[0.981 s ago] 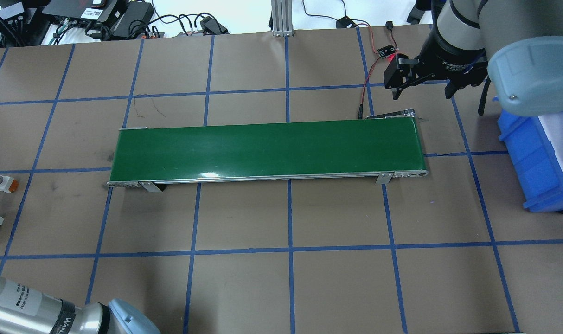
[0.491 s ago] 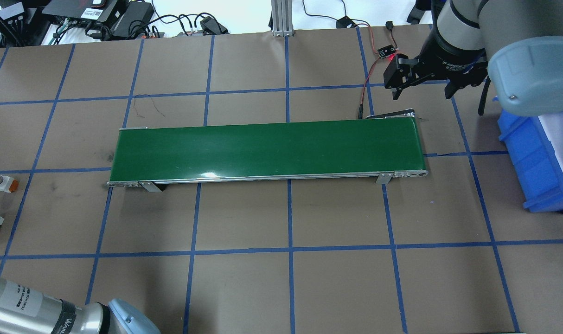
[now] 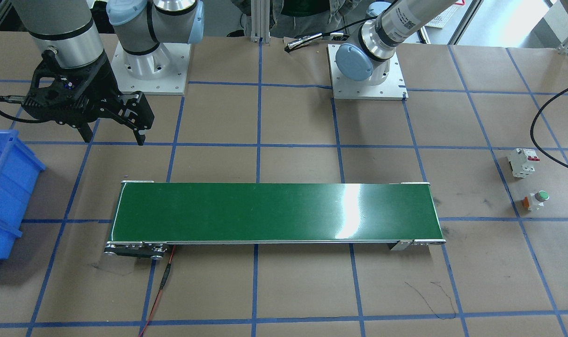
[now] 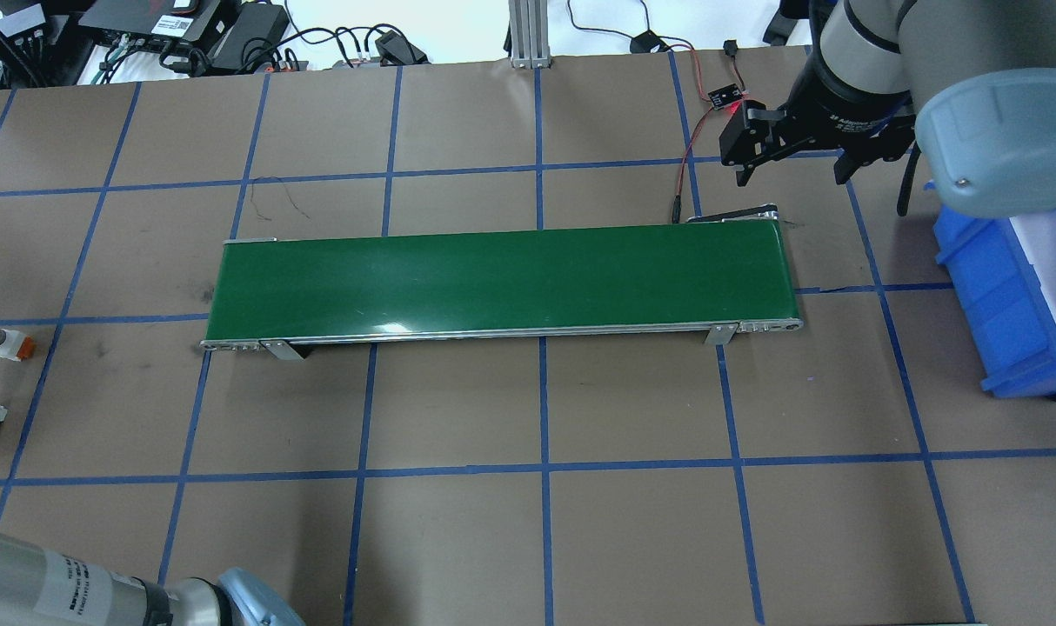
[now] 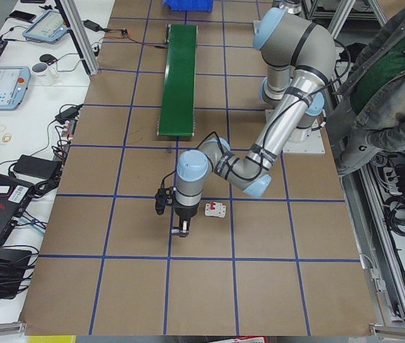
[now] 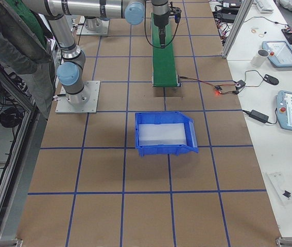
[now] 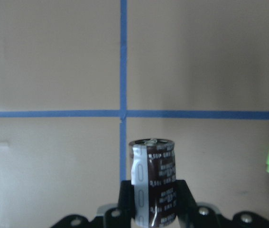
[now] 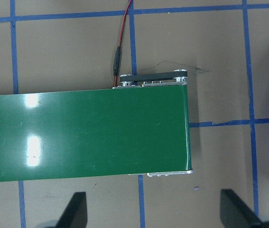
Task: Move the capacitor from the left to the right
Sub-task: 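Lift the capacitor with the left gripper, then carry the capacitor with the left gripper over the conveyor's near end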
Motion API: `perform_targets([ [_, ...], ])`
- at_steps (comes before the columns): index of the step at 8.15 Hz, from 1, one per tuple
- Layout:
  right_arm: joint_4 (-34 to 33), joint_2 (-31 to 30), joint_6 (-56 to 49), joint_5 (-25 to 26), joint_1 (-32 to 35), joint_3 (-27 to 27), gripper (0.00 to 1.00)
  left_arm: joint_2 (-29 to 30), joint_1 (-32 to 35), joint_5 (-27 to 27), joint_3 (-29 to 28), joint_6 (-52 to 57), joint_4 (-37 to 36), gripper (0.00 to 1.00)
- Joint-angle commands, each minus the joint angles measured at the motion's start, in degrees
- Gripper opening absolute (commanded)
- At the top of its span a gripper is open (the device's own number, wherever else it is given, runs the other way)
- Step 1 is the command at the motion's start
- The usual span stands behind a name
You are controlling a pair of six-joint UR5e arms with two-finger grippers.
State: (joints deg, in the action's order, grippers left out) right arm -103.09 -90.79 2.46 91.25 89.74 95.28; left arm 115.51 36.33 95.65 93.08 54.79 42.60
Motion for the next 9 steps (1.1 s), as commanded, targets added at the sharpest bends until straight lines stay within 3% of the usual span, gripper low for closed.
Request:
perform_targets([
  [1, -0.26, 0.0, -0.09, 0.07, 0.0, -0.01, 1.0, -10.72, 10.13, 4.46, 0.17, -14.13, 16.05, 0.12],
  [5, -0.35, 0.0, -0.09, 0.95, 0.0, -0.01, 1.0, -14.88, 22.79, 4.29, 0.08, -28.56, 26.72, 0.12],
  [9, -0.35, 0.0, -0.09, 1.03, 0.0, -0.01, 1.0, -13.83, 33.78, 3.41, 0.17, -41.23, 30.44, 0.12],
])
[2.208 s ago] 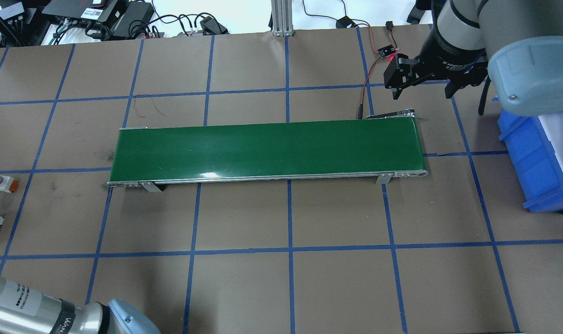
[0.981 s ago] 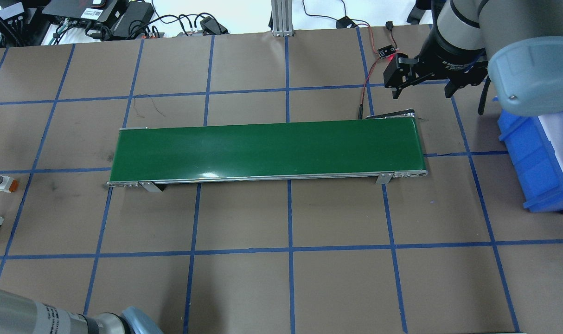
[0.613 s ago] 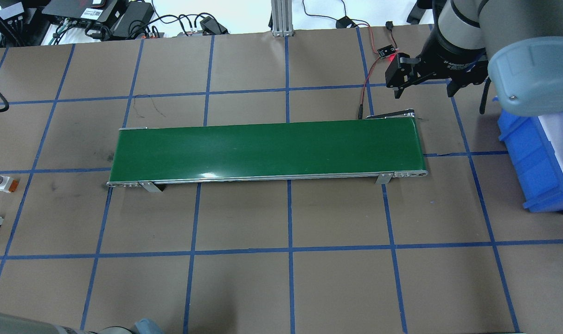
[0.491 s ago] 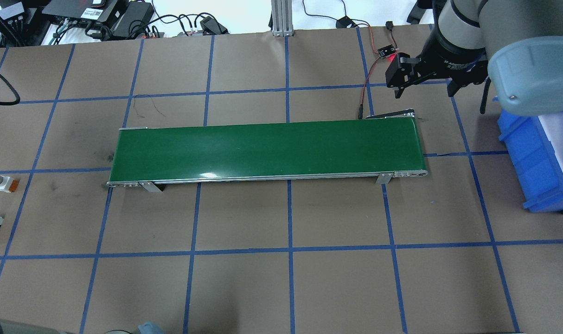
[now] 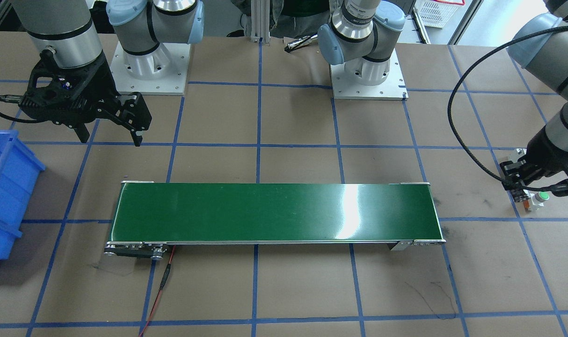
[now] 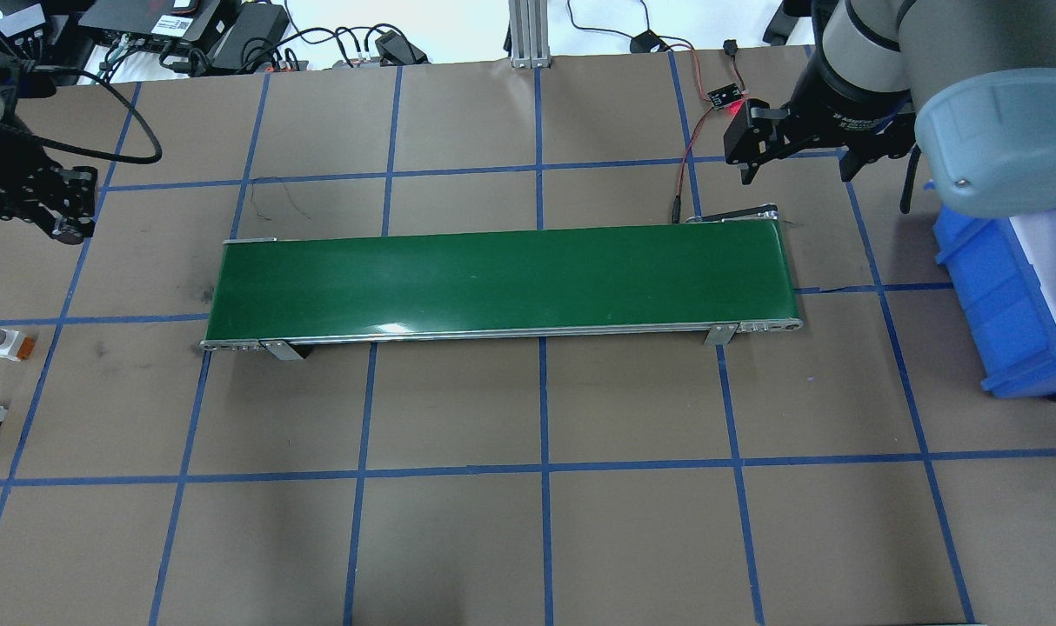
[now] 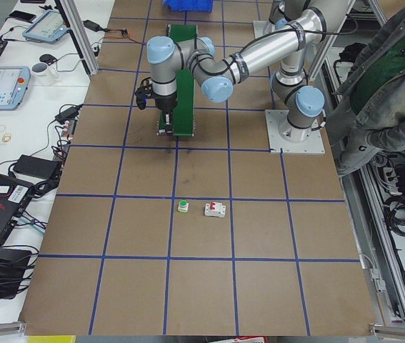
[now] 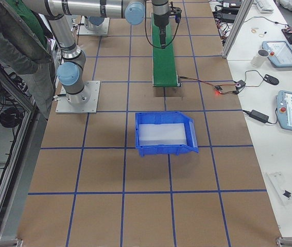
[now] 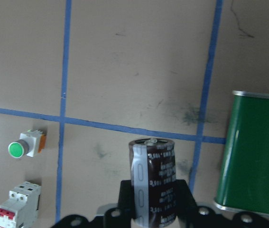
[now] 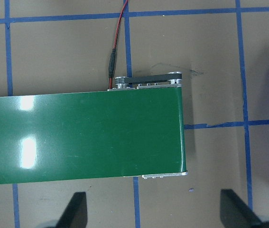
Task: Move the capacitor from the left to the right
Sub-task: 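Carry the capacitor with the left gripper over the conveyor's near end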
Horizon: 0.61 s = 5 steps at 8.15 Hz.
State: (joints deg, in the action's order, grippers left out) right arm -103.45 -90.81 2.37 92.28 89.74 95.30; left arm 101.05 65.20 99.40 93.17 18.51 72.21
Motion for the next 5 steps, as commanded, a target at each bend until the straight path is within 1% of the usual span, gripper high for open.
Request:
perform_targets([
  [1, 0.0, 0.02, 0.0, 0.01, 0.0, -0.02, 1.0, 0.9, 7.63, -2.18, 0.08, -6.62, 0.91, 0.12],
  [3, 0.0, 0.02, 0.0, -0.08, 0.0, -0.02, 1.0, 1.43, 11.42, -5.69, 1.04, -10.32, 1.09, 0.13],
  [5, 0.0, 0.02, 0.0, 0.01, 0.0, -0.02, 1.0, 1.61, 14.51, -5.97, 3.32, -12.0, 0.83, 0.13],
])
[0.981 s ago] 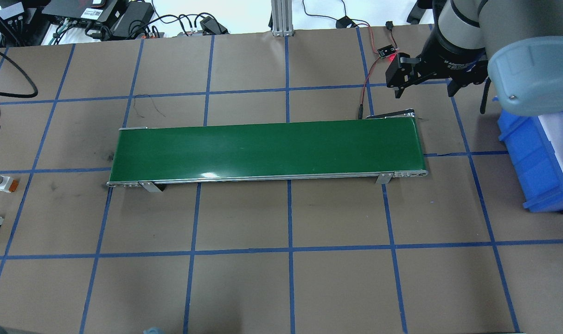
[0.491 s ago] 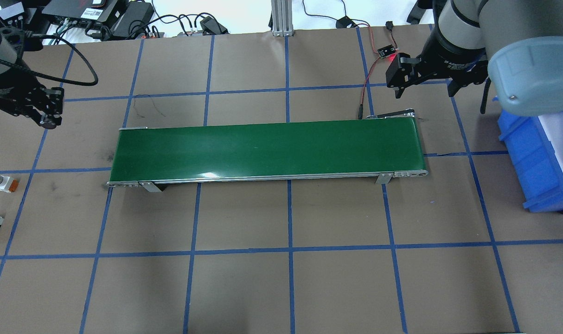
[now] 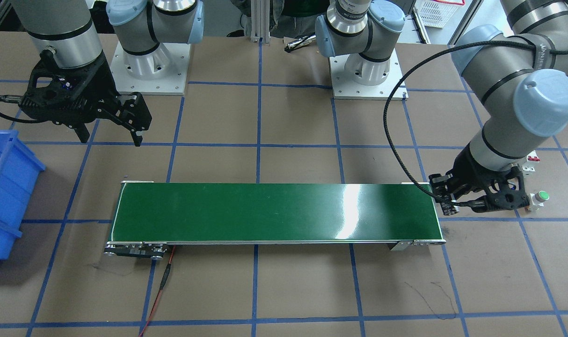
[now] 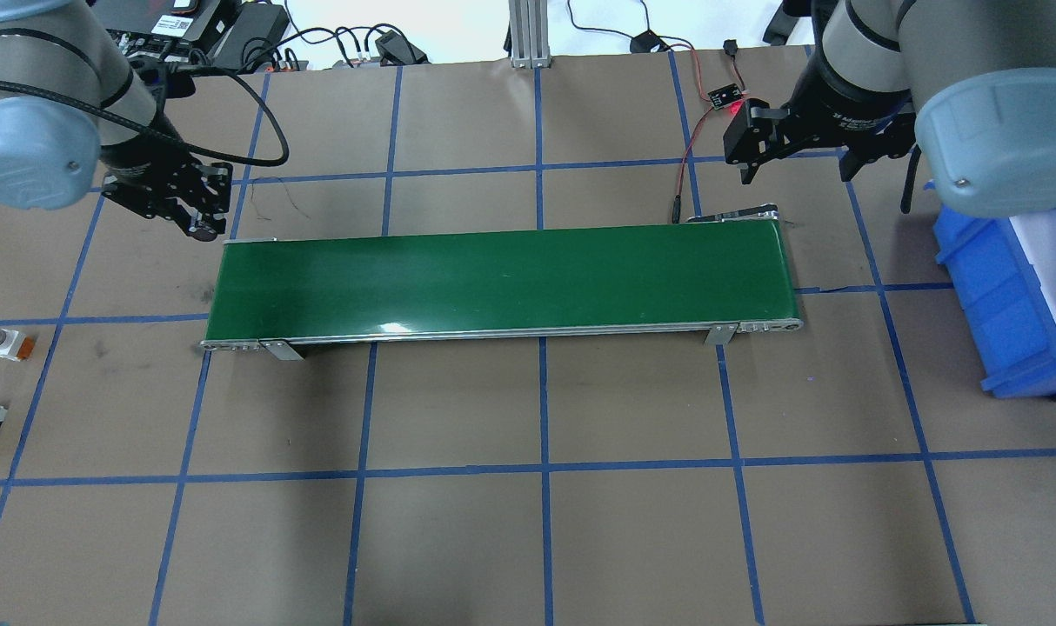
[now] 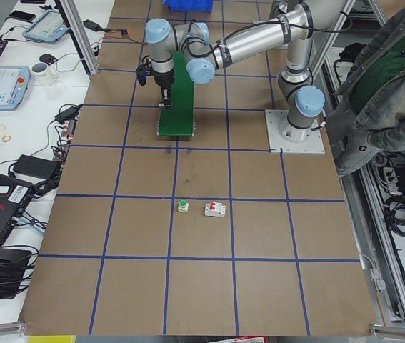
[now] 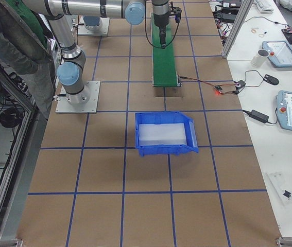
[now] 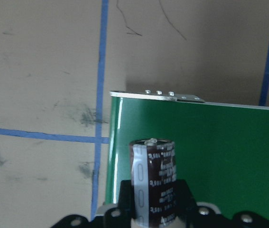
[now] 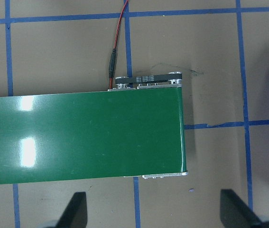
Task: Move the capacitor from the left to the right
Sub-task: 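Carry the capacitor with the left gripper over the conveyor's near end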
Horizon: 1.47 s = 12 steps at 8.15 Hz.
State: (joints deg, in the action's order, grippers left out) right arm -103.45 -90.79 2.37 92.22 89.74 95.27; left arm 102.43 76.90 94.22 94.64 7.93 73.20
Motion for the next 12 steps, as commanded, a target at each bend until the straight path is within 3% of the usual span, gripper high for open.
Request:
perform_targets([
  [1, 0.0, 0.0, 0.0, 0.06, 0.0, 0.0, 1.0, 0.49, 2.99, -0.79, 3.0, -0.2, -0.25, 0.13],
  [5, 0.0, 0.0, 0.0, 0.06, 0.0, 0.0, 1.0, 1.28, 3.08, -0.96, 5.03, 9.55, -0.87, 0.13],
  [8, 0.0, 0.0, 0.0, 0.06, 0.0, 0.0, 1.0, 5.93, 3.08, -0.7, 6.08, 9.92, -9.19, 0.13],
  [12, 0.09, 0.0, 0.0, 0.06, 0.0, 0.0, 1.0, 6.2, 3.08, -0.7, 6.35, 9.21, -9.66, 0.15],
])
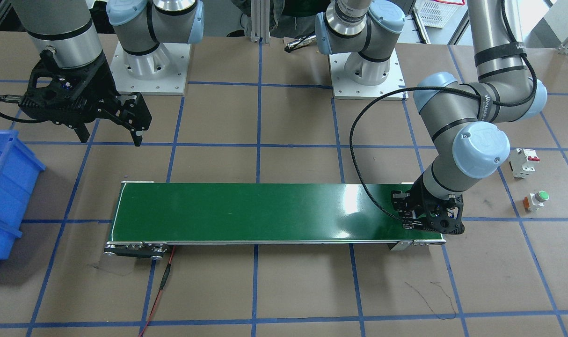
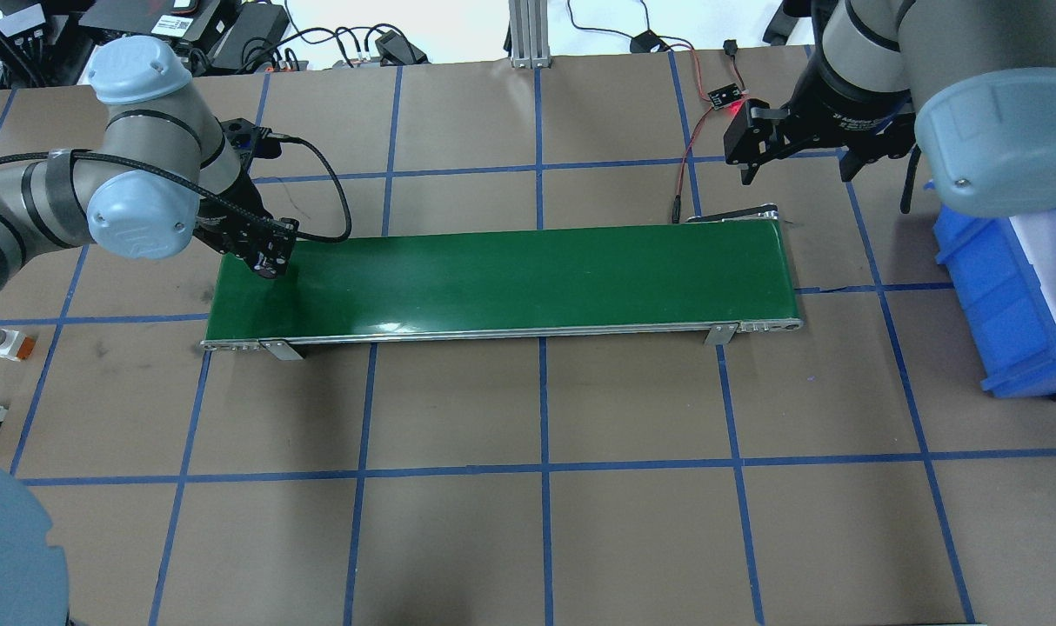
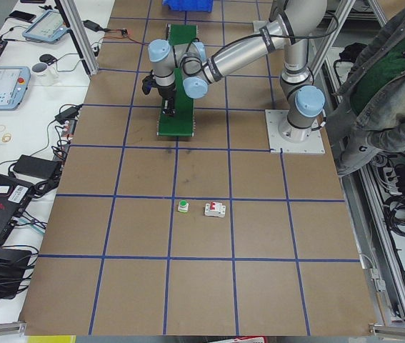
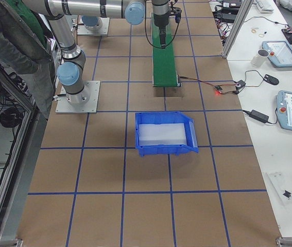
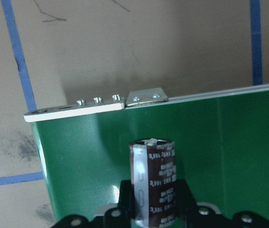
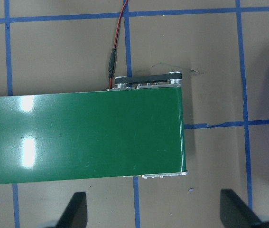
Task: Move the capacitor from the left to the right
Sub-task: 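Carry the capacitor with the left gripper over the conveyor's near end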
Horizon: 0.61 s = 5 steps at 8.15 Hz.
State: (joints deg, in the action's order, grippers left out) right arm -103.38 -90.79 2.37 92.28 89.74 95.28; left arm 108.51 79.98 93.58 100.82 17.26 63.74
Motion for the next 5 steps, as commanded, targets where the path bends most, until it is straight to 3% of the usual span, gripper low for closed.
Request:
perform_targets([
  [1, 0.02, 0.0, 0.0, 0.0, 0.0, 0.0, 1.0, 0.13, 0.0, -0.07, 0.16, -0.21, -0.2, 0.19],
  [3, 0.02, 0.0, 0.0, 0.0, 0.0, 0.0, 1.0, 0.65, -0.09, -1.55, 0.16, -0.3, -1.16, 0.52],
  [5, 0.02, 0.0, 0.0, 0.0, 0.0, 0.0, 1.0, 1.53, -0.09, -3.04, 0.16, -0.3, -2.83, 1.0],
])
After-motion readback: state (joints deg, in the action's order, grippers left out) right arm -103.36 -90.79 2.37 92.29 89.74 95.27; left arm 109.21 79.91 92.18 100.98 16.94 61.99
